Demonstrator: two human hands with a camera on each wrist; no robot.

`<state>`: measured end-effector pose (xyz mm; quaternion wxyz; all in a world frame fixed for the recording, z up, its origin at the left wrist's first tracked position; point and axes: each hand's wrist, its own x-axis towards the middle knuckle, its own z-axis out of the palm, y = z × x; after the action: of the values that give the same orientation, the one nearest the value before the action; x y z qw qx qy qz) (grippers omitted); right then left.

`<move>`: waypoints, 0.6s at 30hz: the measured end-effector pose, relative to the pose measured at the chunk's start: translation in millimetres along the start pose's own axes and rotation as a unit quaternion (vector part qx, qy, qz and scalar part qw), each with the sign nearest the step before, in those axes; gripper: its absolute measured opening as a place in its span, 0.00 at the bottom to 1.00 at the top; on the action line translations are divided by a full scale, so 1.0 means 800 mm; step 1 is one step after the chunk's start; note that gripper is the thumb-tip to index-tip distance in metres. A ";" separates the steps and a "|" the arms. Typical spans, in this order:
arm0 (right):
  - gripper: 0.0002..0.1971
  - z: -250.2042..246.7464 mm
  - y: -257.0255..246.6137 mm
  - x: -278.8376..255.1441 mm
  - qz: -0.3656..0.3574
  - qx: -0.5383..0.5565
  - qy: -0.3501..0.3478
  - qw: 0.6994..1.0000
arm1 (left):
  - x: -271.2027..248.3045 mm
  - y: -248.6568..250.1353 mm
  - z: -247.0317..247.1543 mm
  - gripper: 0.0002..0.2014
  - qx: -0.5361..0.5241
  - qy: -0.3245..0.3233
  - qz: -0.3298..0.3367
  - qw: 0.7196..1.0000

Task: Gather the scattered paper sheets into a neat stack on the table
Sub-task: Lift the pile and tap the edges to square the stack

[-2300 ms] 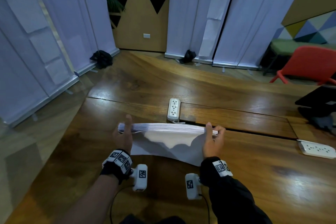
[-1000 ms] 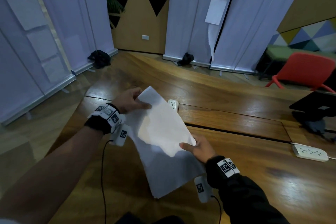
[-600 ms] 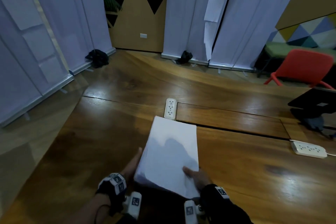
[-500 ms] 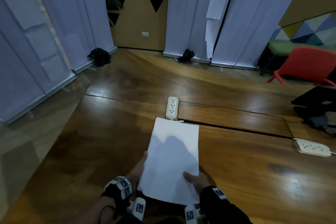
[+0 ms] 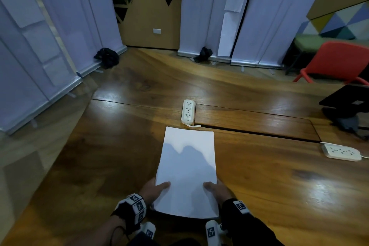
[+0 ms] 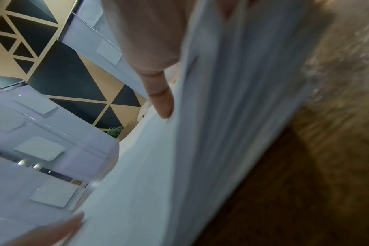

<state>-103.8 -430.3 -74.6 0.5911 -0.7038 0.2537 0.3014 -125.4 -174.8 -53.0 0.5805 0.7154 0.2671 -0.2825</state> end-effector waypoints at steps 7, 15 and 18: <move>0.16 0.029 -0.081 -0.071 -0.070 0.068 0.066 0.993 | -0.010 0.049 -0.008 0.23 0.026 0.076 0.102 0.992; 0.16 0.013 -0.153 -0.114 -0.301 0.049 0.091 0.948 | -0.068 0.134 -0.036 0.10 0.025 0.147 0.341 0.928; 0.14 0.010 -0.177 -0.108 -0.341 0.034 0.125 0.931 | -0.069 0.155 -0.040 0.10 0.028 0.199 0.404 0.892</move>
<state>-63.7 -397.6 83.2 0.6452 -0.7596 0.0801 -0.0173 -72.7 -168.9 75.8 0.5595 0.8185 0.0565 0.1174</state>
